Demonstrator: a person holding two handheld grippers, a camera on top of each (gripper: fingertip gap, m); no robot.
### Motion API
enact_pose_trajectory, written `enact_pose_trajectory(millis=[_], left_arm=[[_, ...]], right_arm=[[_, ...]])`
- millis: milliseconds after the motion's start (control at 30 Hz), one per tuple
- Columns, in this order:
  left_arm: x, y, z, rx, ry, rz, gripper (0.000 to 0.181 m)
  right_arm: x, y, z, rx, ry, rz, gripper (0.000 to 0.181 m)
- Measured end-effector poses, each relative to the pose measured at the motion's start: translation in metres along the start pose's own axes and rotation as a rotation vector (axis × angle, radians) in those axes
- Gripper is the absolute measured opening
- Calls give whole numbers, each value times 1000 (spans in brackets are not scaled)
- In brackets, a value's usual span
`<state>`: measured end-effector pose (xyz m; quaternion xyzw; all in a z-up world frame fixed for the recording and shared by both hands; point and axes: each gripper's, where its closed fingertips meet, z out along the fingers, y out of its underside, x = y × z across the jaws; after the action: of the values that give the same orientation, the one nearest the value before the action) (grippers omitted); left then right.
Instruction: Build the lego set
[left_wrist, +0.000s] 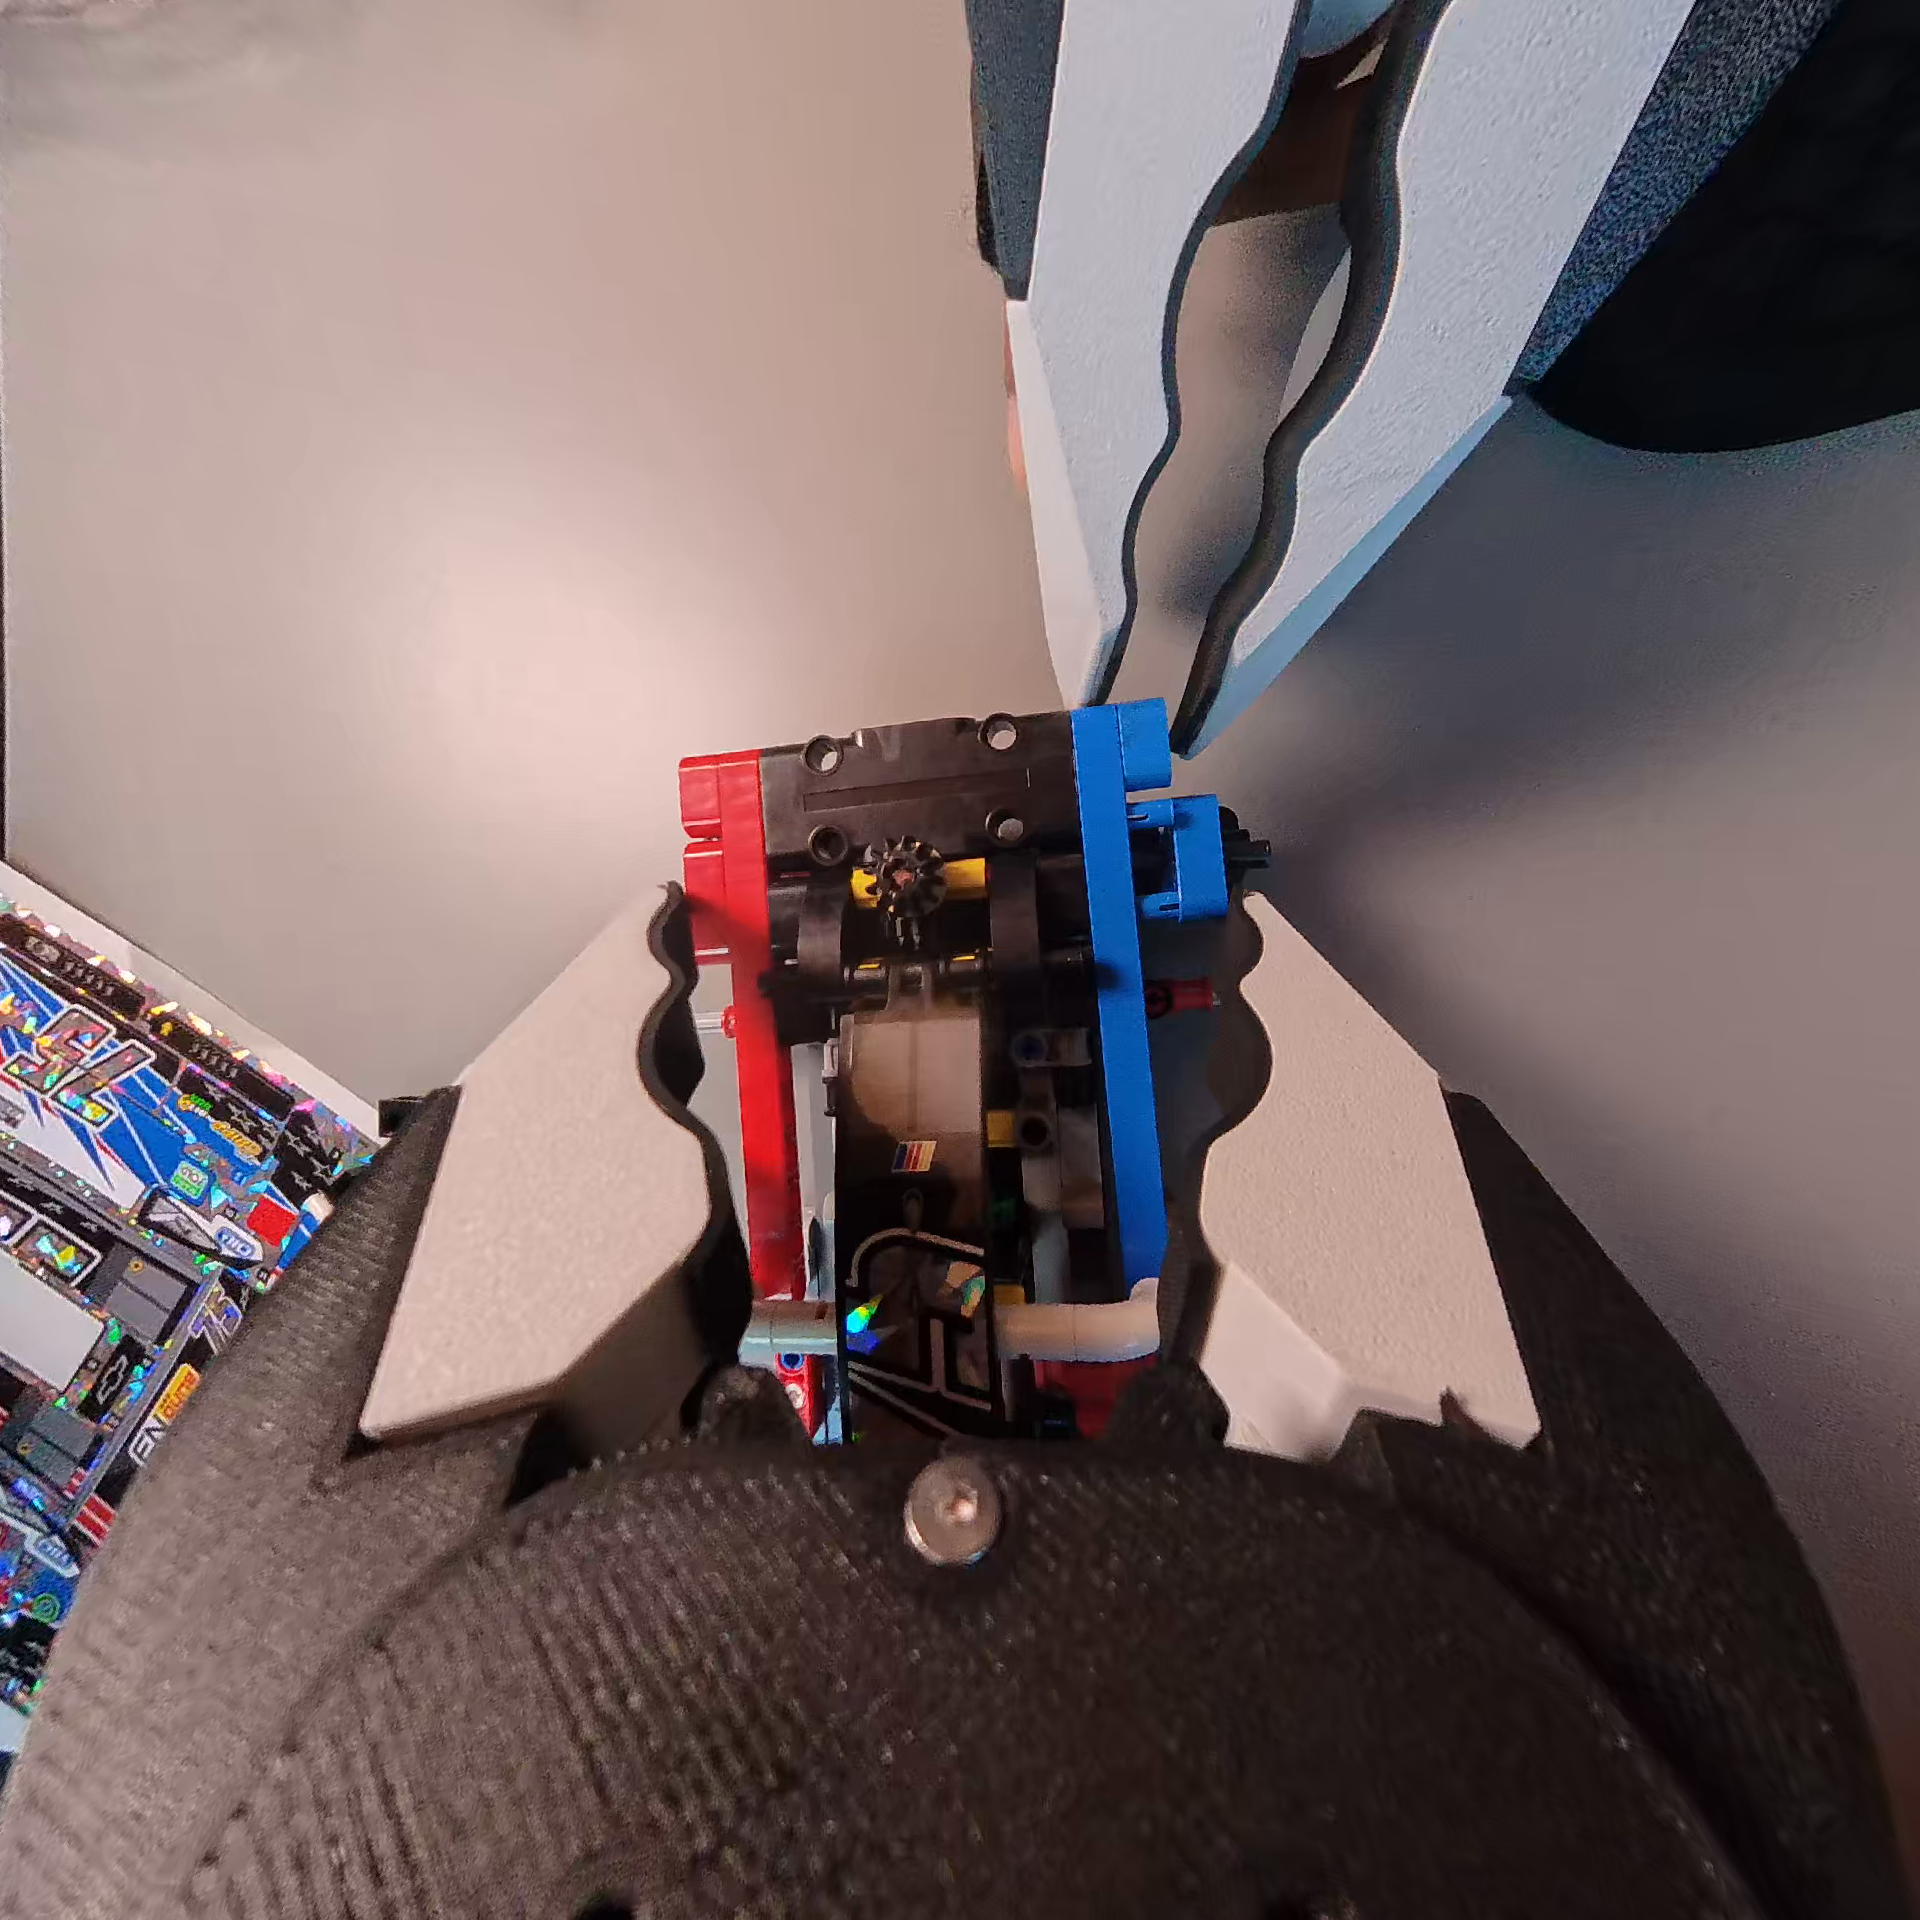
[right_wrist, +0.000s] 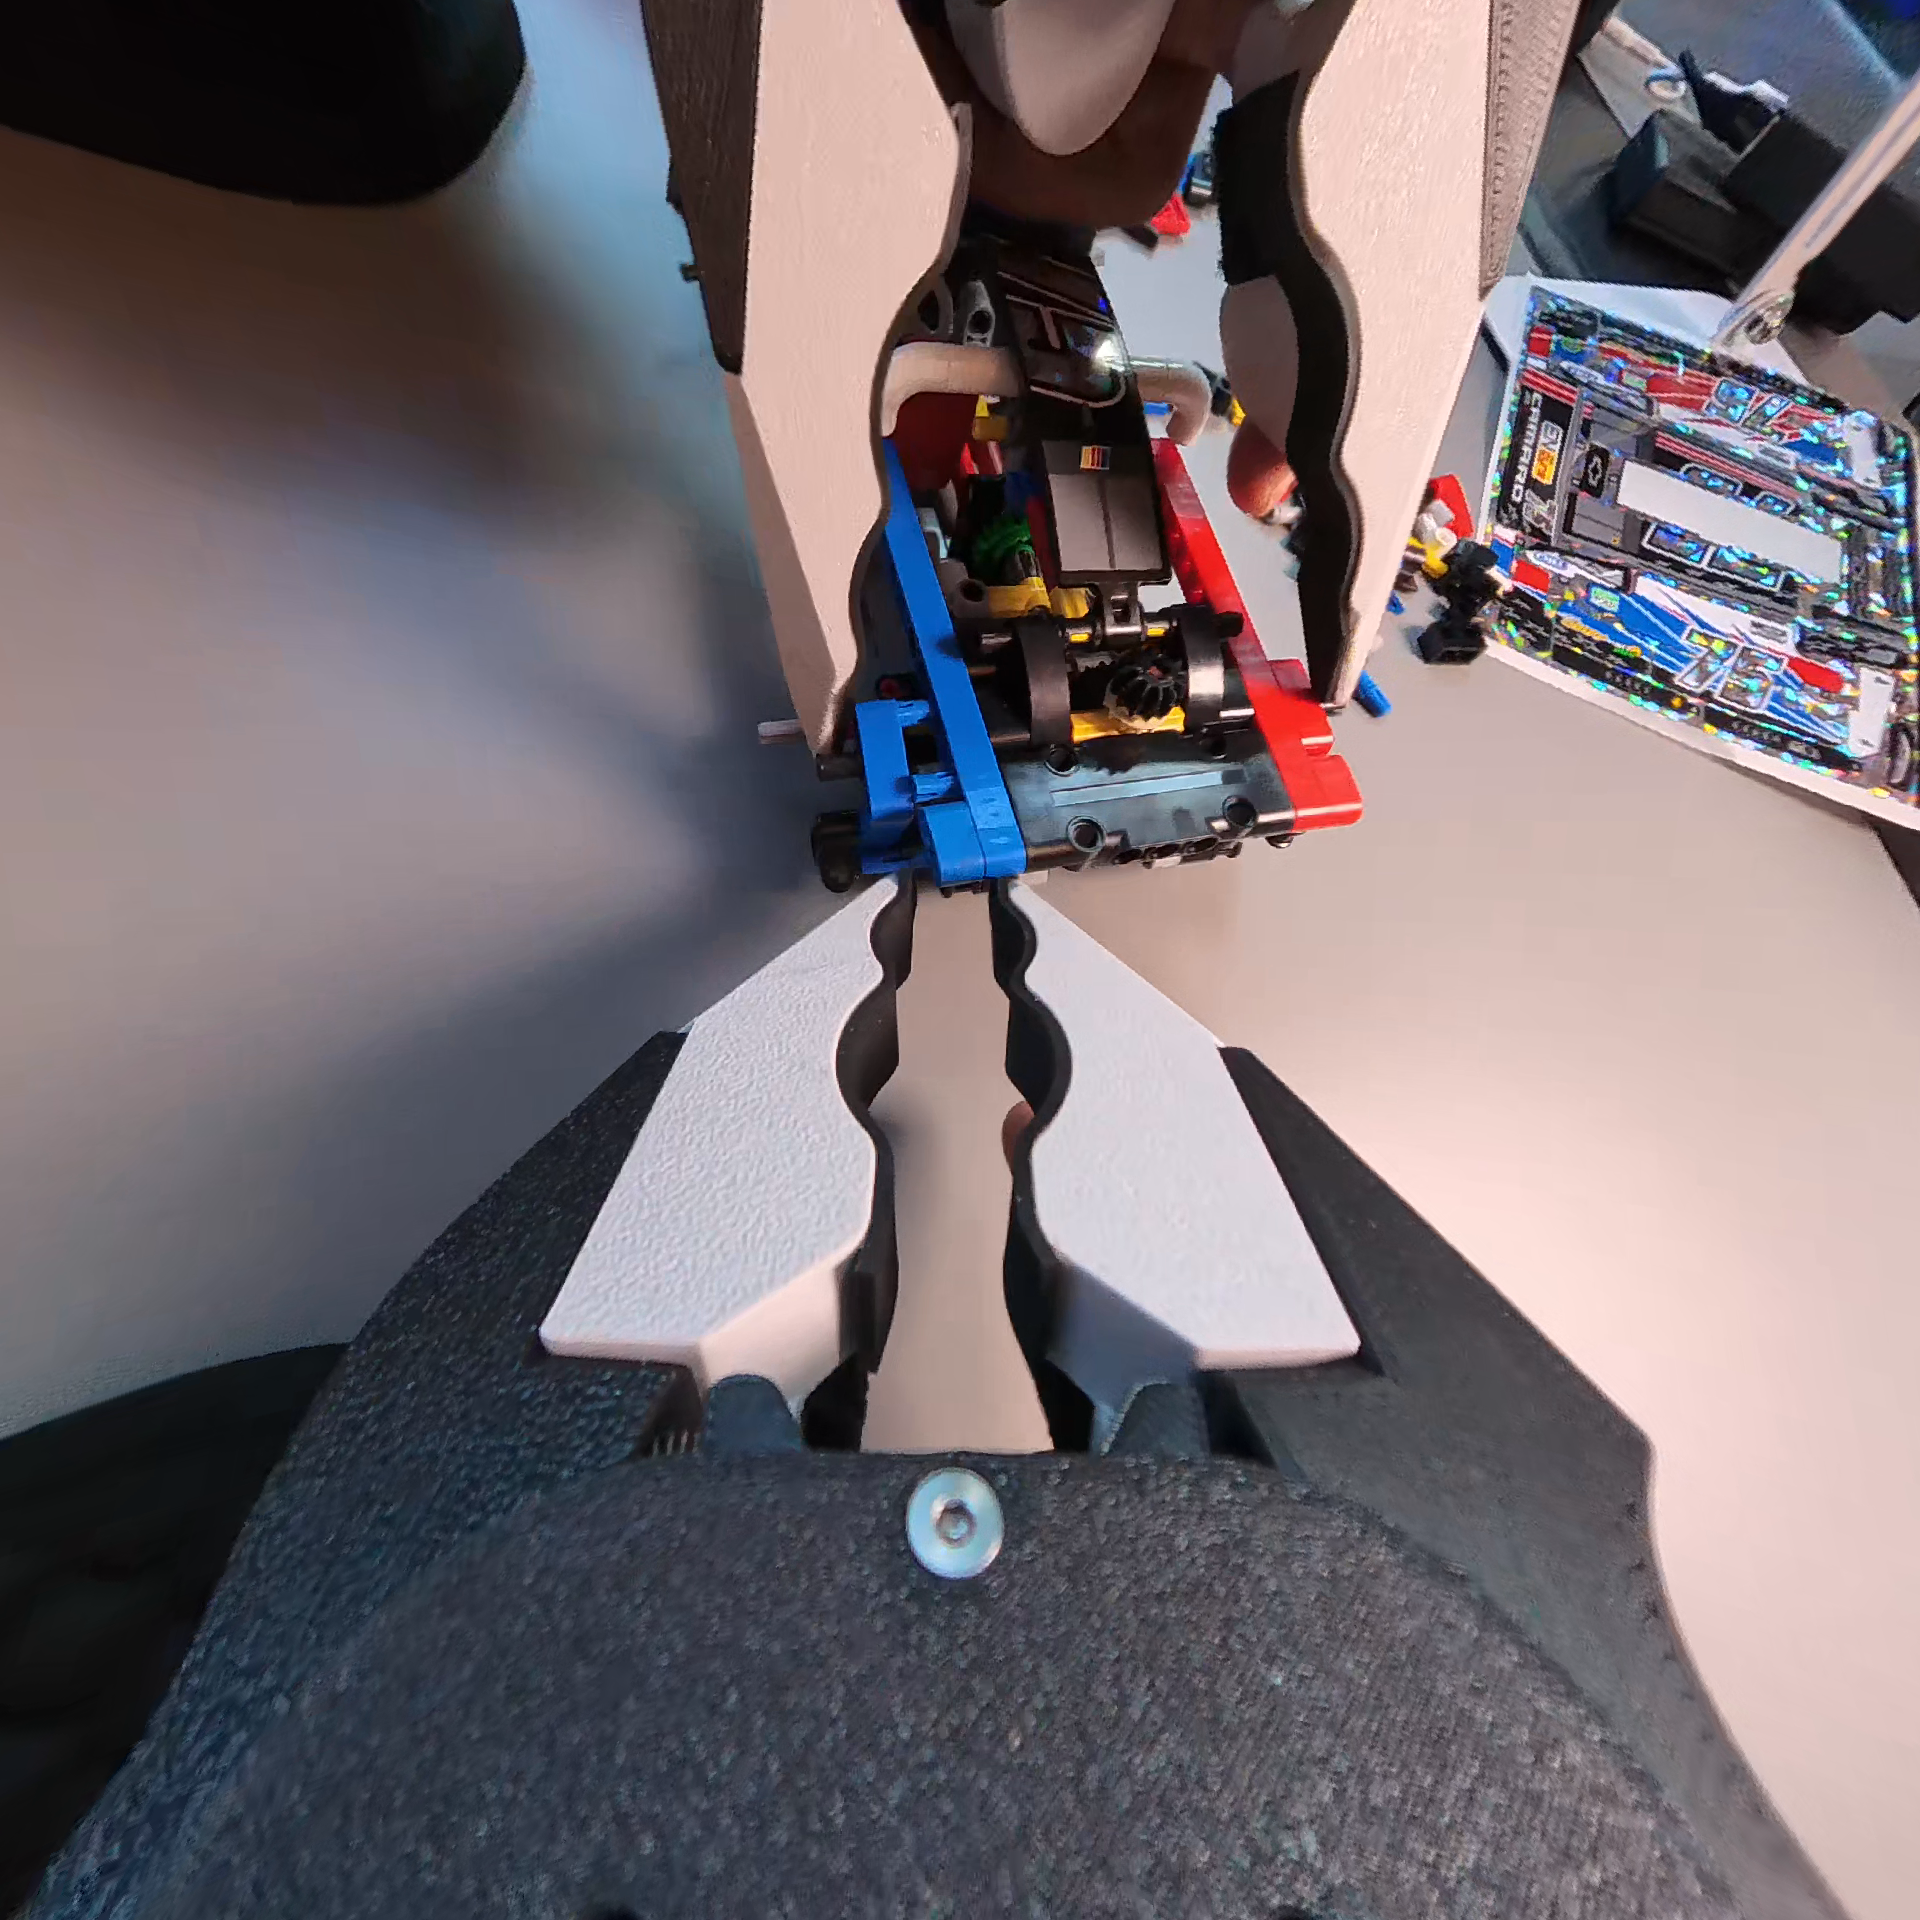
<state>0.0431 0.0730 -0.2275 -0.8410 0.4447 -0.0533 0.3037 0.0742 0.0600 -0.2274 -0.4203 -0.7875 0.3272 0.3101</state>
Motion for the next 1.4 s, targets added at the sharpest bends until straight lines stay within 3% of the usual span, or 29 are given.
enact_pose_trajectory(millis=[367,667,1067,1400], left_arm=[[2,6,-5,39,-15,-12,99],[-1,8,-6,38,-26,-26,98],[0,11,-9,27,-21,-42,100],[-3,14,-11,32,-39,-78,99]], right_arm=[[-26,-6,8,10,-72,109,13],[-21,-5,22,2,-29,265,16],[-24,-10,18,-91,67,140,1],[-16,-16,9,-89,130,109,0]])
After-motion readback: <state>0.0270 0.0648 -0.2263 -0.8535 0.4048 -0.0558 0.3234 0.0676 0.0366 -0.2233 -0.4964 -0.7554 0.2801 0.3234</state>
